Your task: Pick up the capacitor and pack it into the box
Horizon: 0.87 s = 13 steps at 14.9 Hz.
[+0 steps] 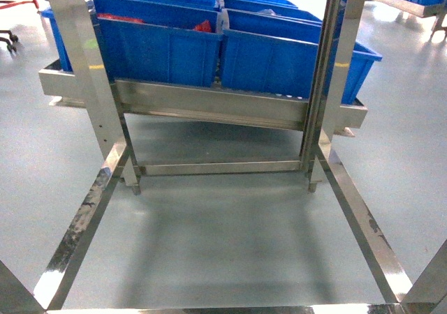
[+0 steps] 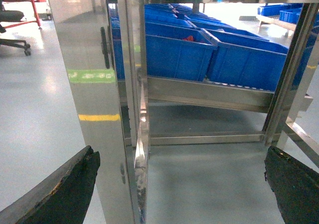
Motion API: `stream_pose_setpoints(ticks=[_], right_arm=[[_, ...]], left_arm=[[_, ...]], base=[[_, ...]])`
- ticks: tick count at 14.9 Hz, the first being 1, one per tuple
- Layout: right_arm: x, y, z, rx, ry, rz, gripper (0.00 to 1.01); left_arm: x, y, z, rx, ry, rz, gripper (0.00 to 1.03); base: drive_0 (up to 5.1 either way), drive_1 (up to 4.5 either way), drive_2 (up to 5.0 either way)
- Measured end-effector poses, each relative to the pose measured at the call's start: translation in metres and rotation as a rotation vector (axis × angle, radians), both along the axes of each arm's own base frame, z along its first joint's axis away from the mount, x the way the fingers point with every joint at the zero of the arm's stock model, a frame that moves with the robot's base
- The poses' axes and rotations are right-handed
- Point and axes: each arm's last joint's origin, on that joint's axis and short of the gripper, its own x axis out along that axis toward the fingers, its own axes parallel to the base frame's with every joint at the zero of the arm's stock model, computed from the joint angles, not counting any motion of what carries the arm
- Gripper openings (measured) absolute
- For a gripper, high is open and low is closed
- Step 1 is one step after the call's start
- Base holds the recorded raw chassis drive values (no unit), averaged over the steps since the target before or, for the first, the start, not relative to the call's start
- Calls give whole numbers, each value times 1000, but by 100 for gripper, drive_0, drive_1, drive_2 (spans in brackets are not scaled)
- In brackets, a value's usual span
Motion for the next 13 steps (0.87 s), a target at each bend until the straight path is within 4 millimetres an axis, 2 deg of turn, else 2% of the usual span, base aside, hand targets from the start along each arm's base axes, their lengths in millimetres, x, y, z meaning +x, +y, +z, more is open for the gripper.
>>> stream_pose_setpoints(ticks=[13], right_arm=[[0,0,0,0,0,0,98]], left_arm=[[0,0,0,0,0,0,98]], base=[[0,0,0]])
